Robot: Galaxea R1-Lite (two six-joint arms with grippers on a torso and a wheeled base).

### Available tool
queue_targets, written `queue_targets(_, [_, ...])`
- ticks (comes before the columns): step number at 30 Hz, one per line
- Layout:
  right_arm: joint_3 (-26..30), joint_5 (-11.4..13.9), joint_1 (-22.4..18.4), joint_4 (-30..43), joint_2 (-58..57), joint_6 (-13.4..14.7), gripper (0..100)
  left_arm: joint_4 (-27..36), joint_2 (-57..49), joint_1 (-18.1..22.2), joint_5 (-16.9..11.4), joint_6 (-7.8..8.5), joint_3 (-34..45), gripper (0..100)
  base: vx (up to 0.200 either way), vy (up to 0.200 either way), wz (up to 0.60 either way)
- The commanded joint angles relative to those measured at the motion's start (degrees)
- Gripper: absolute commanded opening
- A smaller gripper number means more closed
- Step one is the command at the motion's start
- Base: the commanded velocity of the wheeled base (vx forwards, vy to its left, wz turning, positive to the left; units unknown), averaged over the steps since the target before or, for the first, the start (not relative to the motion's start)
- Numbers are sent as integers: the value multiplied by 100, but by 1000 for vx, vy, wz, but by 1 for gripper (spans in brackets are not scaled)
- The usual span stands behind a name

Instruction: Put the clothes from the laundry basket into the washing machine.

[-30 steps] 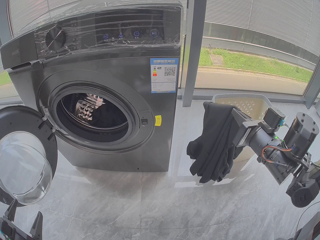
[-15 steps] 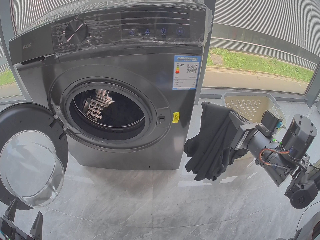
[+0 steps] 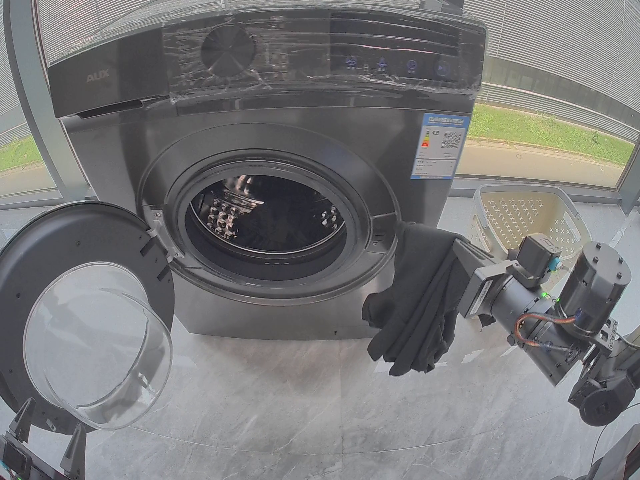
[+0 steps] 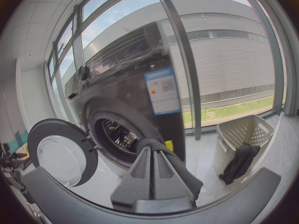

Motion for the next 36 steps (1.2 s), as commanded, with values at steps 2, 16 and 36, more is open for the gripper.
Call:
queue_targets(2, [284,113,353,-3,15,-1,0,0,-96,1,0,21,101,100,0,0,0])
queue_targets(16, [20,148,713,-416,577,175,0,-9,-96,19,-26,197,101,100,0,0,0])
queue_targets(36, [-832,535,889,-434,1140,280,0,-1125,4166,-720,-3120,856,-1665,100,0,0,0])
